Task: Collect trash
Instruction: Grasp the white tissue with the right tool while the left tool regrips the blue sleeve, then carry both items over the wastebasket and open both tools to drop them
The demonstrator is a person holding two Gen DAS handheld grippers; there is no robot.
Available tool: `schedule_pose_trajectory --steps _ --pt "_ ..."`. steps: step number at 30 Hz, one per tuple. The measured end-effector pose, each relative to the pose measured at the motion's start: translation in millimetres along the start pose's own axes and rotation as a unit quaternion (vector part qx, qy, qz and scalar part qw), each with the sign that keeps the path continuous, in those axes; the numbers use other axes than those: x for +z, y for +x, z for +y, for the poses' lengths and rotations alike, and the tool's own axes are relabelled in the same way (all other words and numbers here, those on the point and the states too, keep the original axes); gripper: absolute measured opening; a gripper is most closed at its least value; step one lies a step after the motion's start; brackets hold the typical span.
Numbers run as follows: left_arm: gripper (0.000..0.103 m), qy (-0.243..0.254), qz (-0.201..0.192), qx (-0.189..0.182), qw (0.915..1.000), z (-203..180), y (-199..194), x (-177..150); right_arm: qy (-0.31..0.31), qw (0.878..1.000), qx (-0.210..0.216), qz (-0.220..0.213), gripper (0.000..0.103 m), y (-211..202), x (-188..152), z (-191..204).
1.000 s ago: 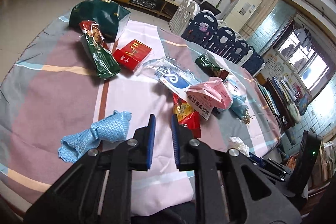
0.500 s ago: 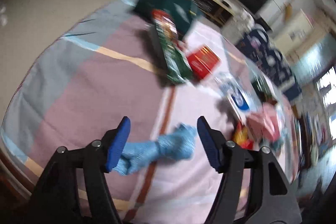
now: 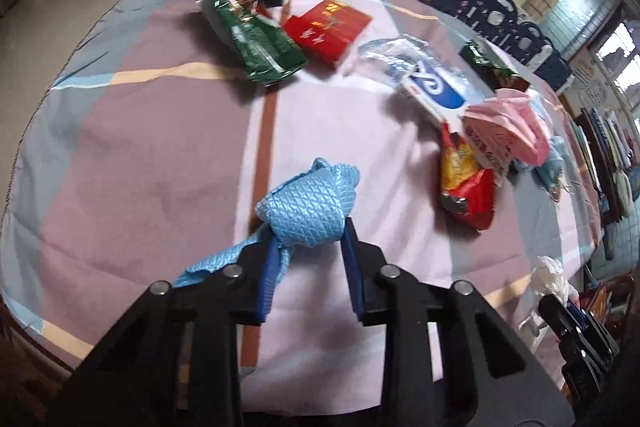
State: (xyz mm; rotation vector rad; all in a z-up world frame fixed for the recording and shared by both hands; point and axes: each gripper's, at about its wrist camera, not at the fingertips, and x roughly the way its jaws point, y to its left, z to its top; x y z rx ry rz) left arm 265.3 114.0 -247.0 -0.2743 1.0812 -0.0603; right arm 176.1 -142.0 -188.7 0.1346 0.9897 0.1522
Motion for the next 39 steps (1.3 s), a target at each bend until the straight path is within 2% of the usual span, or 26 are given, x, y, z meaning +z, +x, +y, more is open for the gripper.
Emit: schedule_pose_trajectory --steps 4,7,9,14,19,27,34,39 --pt "0.026 0.001 -0.05 -0.006 0.9987 -4 -23 -1 -0.008 1.0 -0.001 -0.019 0.024 -15 4 5" --pt "0.026 -0.003 -0.093 0.019 0.9955 -10 -50 -9 -0.009 0.999 0.003 -0.04 0.024 -32 7 7" --pt "0.026 -0.004 -0.109 0.018 0.9939 -16 -68 -20 -0.012 0.999 0.003 -0.048 0.024 -41 8 7" --pt "0.026 0.045 -0.134 0.016 0.9898 -42 -111 -50 -0.017 0.998 0.005 -0.067 0.024 -73 4 5" --pt "0.026 0.063 -0.161 0.012 0.9849 -60 -146 -62 -0.014 0.995 0.0 -0.095 0.024 -111 -3 -6" --pt "0.026 0.088 -0.174 -0.012 0.9807 -92 -175 -76 0.013 0.994 -0.028 -0.101 0.024 -145 -20 -49" --pt "0.026 0.125 -0.159 -0.042 0.9786 -125 -179 -94 0.042 0.995 -0.048 -0.081 0.024 -150 -45 -85" --pt "0.026 0.149 -0.146 -0.058 0.9762 -145 -178 -106 0.053 0.995 -0.067 -0.05 0.024 -142 -71 -106"
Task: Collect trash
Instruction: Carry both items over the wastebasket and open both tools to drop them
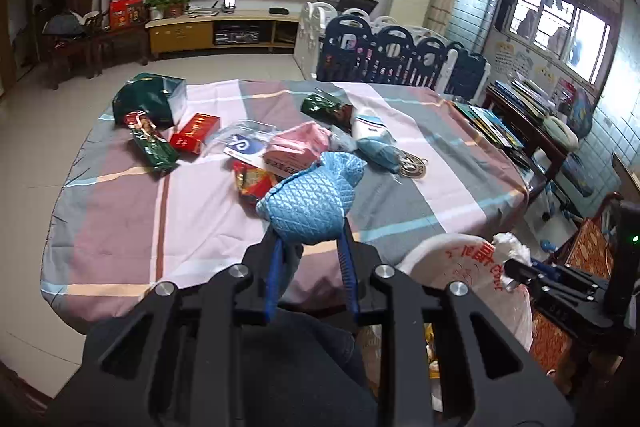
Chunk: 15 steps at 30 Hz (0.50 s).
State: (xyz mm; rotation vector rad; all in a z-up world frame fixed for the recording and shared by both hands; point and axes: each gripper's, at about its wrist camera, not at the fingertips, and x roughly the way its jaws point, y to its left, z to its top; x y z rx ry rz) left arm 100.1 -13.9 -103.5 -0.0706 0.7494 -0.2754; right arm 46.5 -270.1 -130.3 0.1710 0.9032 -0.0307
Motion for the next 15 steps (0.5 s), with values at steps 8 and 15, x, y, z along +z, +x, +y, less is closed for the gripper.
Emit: schedule_pose_trajectory --steps 8,15 --pt "0.026 0.022 0.025 -0.025 0.9991 -27 14 -9 0.03 0.997 -0.013 0.069 0.024 30 -42 -31" --pt "0.026 0.028 0.055 -0.052 0.9967 -41 28 -18 0.103 0.989 -0.003 0.109 0.069 40 -53 -56"
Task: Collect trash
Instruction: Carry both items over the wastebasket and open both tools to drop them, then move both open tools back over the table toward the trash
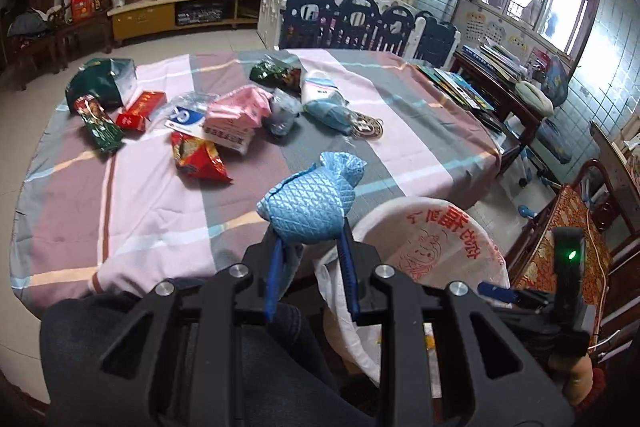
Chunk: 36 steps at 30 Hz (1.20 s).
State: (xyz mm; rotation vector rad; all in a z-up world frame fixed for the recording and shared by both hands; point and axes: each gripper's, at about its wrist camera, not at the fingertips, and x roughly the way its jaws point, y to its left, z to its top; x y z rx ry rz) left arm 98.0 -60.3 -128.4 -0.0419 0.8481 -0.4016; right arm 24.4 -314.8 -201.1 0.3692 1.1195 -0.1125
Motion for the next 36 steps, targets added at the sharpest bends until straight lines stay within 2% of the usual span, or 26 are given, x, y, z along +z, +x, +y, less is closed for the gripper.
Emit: schedule_pose_trajectory --steps 4,7,8,12,14,15,16,19,22,24,26,28,30,33,36 --pt "0.026 0.007 0.03 -0.03 0.9991 -14 19 -5 0.05 0.997 -0.001 -0.063 0.073 -34 16 -24" --pt "0.026 0.032 0.061 -0.066 0.9955 -39 37 -11 0.089 0.99 -0.006 -0.11 0.076 -61 23 -48" --pt "0.026 0.054 0.078 -0.081 0.9921 -54 46 -14 0.103 0.987 -0.009 -0.123 0.078 -69 25 -56" --pt "0.031 0.12 0.111 -0.103 0.9813 -98 70 -26 0.136 0.981 -0.017 -0.134 0.08 -78 29 -76" --pt "0.052 0.123 0.128 -0.121 0.9766 -110 85 -30 0.144 0.981 -0.017 -0.13 0.08 -76 29 -80" --pt "0.074 0.121 0.139 -0.125 0.9749 -112 91 -32 0.146 0.981 -0.014 -0.126 0.08 -75 28 -80" --pt "0.082 0.119 0.144 -0.12 0.975 -112 94 -33 0.146 0.982 -0.009 -0.122 0.08 -73 28 -78" --pt "0.083 0.113 0.144 -0.106 0.9773 -98 95 -34 0.132 0.984 -0.005 -0.116 0.08 -70 28 -69" --pt "0.086 0.08 0.123 -0.068 0.9868 -67 87 -25 0.12 0.987 0.002 -0.108 0.08 -65 28 -58" --pt "0.086 0.055 0.097 -0.027 0.9933 -38 78 -15 0.117 0.988 0.007 -0.104 0.08 -62 28 -52" --pt "0.086 0.038 0.06 0.035 0.9969 -7 66 -6 0.109 0.989 0.008 -0.102 0.08 -61 28 -45" --pt "0.086 0.022 0.031 0.099 0.9943 24 55 2 0.1 0.99 0.007 -0.101 0.08 -61 28 -39" --pt "0.086 -0.004 0.01 0.159 0.9872 64 43 9 0.094 0.991 0.006 -0.1 0.08 -59 28 -33" --pt "0.087 -0.054 -0.003 0.203 0.9777 112 30 13 0.08 0.993 0.01 -0.091 0.08 -53 29 -17" --pt "0.087 -0.093 -0.014 0.217 0.9715 144 22 14 0.06 0.995 0.013 -0.083 0.08 -47 31 3"
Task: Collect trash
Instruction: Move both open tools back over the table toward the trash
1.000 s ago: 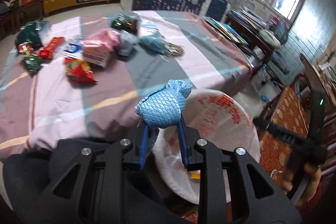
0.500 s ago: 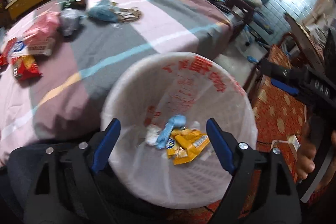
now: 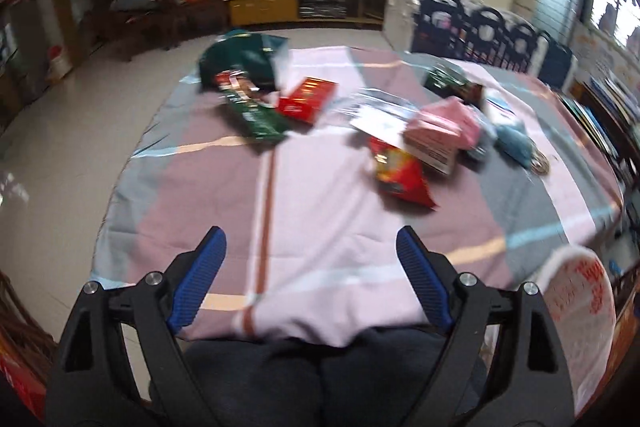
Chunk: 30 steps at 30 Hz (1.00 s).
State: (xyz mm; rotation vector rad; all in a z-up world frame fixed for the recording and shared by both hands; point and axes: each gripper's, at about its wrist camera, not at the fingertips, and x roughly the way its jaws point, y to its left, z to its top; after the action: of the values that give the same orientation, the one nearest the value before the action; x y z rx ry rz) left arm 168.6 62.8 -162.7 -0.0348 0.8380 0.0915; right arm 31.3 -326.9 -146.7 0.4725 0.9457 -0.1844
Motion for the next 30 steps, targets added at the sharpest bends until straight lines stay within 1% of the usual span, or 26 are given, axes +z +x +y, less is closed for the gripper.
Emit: schedule_pose_trajectory --steps 3,4,7,11,17,23,27,30 --pt "0.087 -0.017 -0.006 0.014 0.9997 20 7 -1 -0.025 1.0 0.004 0.007 0.08 5 -2 23" --pt "0.087 -0.023 -0.003 0.012 0.9997 24 10 -2 -0.031 0.999 0.005 0.009 0.08 7 -2 30" --pt "0.087 -0.053 0.017 -0.022 0.9982 32 19 -7 -0.049 0.999 0.008 0.015 0.08 11 -2 53" --pt "0.087 -0.07 0.032 -0.057 0.9954 35 24 -13 -0.071 0.997 0.014 0.022 0.08 18 -5 83" --pt "0.087 -0.101 0.045 -0.091 0.9897 45 30 -18 -0.11 0.993 0.024 0.029 0.08 22 -13 125" --pt "0.087 -0.114 0.053 -0.099 0.9871 49 33 -19 -0.135 0.99 0.024 0.03 0.08 22 -20 149" --pt "0.091 -0.115 0.053 -0.097 0.9872 50 33 -19 -0.14 0.989 0.021 0.03 0.08 24 -22 156" --pt "0.091 -0.116 0.052 -0.099 0.9869 51 33 -20 -0.141 0.989 0.021 0.03 0.08 25 -22 157"
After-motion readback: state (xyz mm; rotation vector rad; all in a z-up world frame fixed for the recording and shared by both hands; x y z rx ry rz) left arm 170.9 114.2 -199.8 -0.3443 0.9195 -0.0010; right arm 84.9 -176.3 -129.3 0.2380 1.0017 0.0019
